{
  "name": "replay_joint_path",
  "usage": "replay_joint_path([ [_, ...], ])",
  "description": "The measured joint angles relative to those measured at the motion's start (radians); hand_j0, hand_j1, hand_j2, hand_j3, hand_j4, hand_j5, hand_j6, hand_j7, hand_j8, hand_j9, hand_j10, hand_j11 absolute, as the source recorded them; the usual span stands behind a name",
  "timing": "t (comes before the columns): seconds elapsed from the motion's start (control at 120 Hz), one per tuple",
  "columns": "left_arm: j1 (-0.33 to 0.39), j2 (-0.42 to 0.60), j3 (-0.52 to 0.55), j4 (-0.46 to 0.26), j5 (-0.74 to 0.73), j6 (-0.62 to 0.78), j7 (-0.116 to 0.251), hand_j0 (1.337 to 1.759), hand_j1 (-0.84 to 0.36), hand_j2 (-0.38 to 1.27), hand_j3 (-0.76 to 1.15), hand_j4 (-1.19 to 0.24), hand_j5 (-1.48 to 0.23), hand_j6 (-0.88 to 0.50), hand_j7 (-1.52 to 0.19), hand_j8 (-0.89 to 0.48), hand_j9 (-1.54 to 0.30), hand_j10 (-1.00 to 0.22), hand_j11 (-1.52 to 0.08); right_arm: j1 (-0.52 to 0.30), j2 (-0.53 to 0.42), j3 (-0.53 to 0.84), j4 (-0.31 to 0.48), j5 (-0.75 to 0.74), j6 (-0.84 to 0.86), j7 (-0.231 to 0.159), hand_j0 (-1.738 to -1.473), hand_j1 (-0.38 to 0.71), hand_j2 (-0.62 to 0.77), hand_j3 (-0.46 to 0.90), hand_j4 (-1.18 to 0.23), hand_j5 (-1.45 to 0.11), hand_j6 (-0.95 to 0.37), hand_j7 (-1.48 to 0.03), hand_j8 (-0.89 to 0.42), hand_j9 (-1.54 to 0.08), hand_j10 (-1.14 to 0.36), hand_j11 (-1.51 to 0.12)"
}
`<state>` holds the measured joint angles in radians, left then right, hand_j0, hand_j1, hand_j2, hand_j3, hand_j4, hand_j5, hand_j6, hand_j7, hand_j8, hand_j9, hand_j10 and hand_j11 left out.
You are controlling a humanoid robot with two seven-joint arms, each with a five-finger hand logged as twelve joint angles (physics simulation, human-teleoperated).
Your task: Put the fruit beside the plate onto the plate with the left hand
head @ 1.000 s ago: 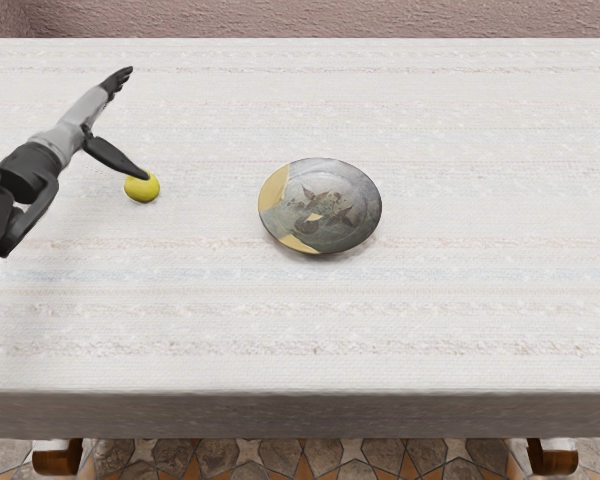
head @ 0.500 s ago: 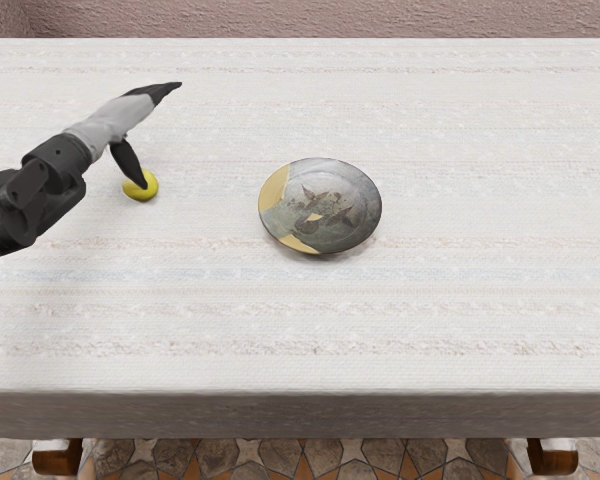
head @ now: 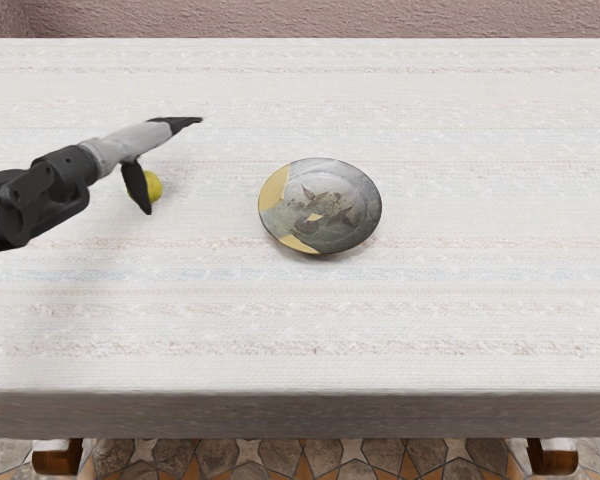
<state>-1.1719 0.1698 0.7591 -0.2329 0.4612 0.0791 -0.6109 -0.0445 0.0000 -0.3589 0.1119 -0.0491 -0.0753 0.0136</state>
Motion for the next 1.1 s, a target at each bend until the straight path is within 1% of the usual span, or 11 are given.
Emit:
replay_joint_path([
  [0.167,-0.007,0.019,0.011,-0.003,0.029,-0.022,0.000,1.658,0.33,0.01,0.00,-0.02,-0.02,-0.02,-0.02,-0.02,-0.02,-0.02,-0.02,0.000,0.000,0.000,0.000,0.000,0.000,0.000,-1.658,-0.35,0.00,0.00,0.00,0.00,0.00,0.00,0.00,0.00,0.00,0.00],
  [0.308,-0.008,0.028,0.012,0.004,0.032,-0.024,0.000,1.658,0.31,0.01,0.00,-0.04,-0.05,-0.04,-0.05,-0.04,-0.05,-0.04,-0.05,0.000,0.000,0.000,0.000,0.000,0.000,0.000,-1.658,-0.35,0.00,0.00,0.00,0.00,0.00,0.00,0.00,0.00,0.00,0.00],
  [0.383,-0.008,0.034,0.015,0.008,0.034,-0.024,0.000,1.658,0.25,0.02,0.00,-0.09,-0.11,-0.09,-0.11,-0.09,-0.11,-0.09,-0.11,0.000,0.000,0.000,0.000,0.000,0.000,0.000,-1.658,-0.35,0.00,0.00,0.00,0.00,0.00,0.00,0.00,0.00,0.00,0.00],
  [0.508,-0.003,0.034,0.055,0.013,0.036,-0.025,0.000,1.658,0.08,0.05,0.00,-0.23,-0.29,-0.23,-0.29,-0.23,-0.29,-0.23,-0.29,0.000,0.000,0.000,0.000,0.000,0.000,0.000,-1.658,-0.35,0.00,0.00,0.00,0.00,0.00,0.00,0.00,0.00,0.00,0.00],
  [0.592,-0.003,0.034,0.067,0.014,0.036,-0.026,0.000,1.658,0.02,0.06,0.00,-0.28,-0.36,-0.28,-0.36,-0.28,-0.36,-0.28,-0.36,0.000,0.000,0.000,0.000,0.000,0.000,0.000,-1.658,-0.35,0.00,0.00,0.00,0.00,0.00,0.00,0.00,0.00,0.00,0.00],
  [0.983,-0.001,0.025,0.136,0.034,0.036,-0.029,0.000,1.658,-0.12,0.08,0.00,-0.40,-0.51,-0.40,-0.51,-0.40,-0.51,-0.40,-0.51,0.000,0.000,0.000,0.000,0.000,0.000,0.000,-1.658,-0.35,0.00,0.00,0.00,0.00,0.00,0.00,0.00,0.00,0.00,0.00],
  [1.1,-0.014,0.024,0.153,0.034,0.037,-0.053,0.000,1.658,-0.15,0.10,0.00,-0.43,-0.55,-0.43,-0.55,-0.43,-0.55,-0.43,-0.55,0.000,0.000,0.000,0.000,0.000,0.000,0.000,-1.658,-0.35,0.00,0.00,0.00,0.00,0.00,0.00,0.00,0.00,0.00,0.00],
])
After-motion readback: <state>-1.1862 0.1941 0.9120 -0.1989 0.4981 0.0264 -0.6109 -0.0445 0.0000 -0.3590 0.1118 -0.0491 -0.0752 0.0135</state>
